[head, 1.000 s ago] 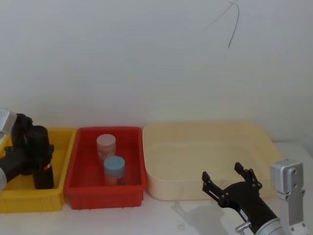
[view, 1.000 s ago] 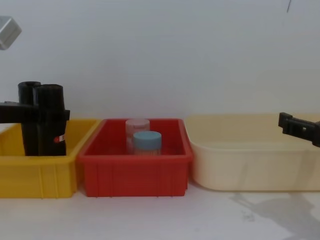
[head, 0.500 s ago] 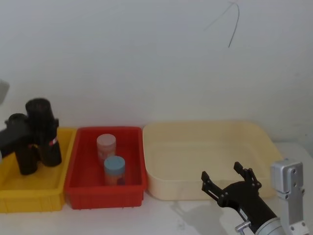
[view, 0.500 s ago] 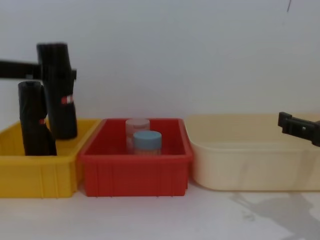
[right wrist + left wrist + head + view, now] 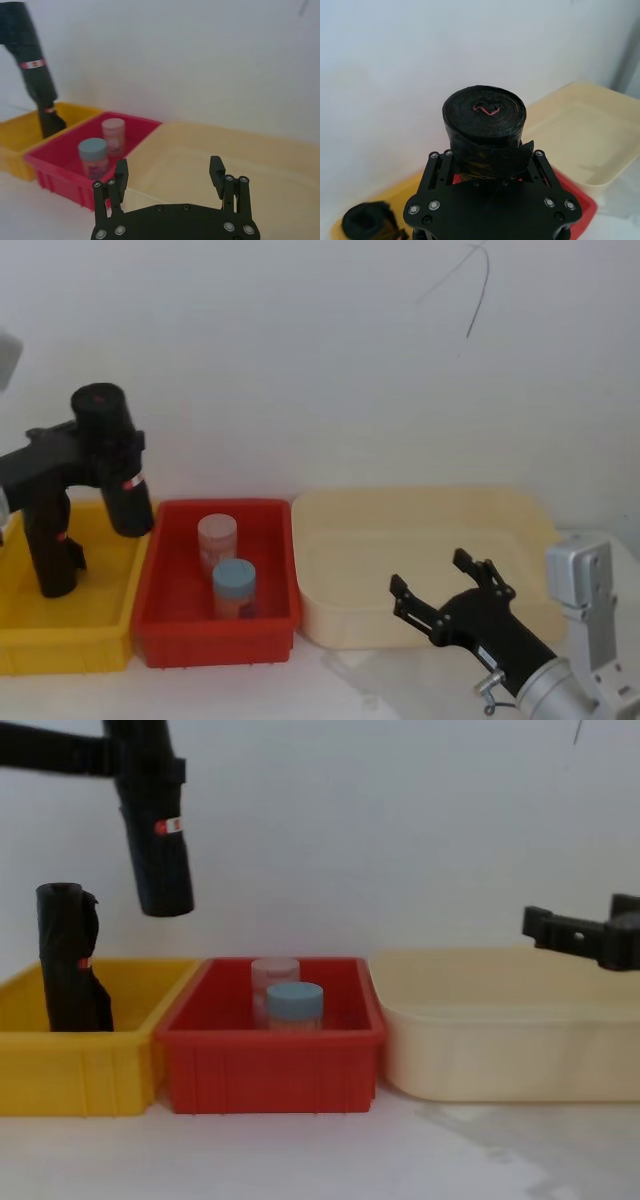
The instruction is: Pick up the garbage bag with the one hand and transfer it to the other hand.
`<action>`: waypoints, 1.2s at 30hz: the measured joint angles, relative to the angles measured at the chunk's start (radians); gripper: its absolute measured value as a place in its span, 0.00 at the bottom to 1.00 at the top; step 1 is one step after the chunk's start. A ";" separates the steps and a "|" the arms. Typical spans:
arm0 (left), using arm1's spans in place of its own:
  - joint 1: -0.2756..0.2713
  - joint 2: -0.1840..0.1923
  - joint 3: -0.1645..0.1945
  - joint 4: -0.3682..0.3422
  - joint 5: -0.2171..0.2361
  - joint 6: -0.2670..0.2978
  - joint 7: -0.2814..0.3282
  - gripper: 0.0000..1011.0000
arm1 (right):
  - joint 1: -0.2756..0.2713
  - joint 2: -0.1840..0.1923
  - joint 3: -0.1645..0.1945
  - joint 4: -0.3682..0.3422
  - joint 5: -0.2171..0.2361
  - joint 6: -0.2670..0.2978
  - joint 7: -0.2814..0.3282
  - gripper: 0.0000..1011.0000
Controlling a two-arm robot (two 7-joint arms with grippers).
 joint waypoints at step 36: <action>-0.091 -0.063 0.168 0.013 -0.089 0.040 -0.199 0.51 | 0.349 0.020 -0.183 0.163 0.088 0.230 0.303 0.99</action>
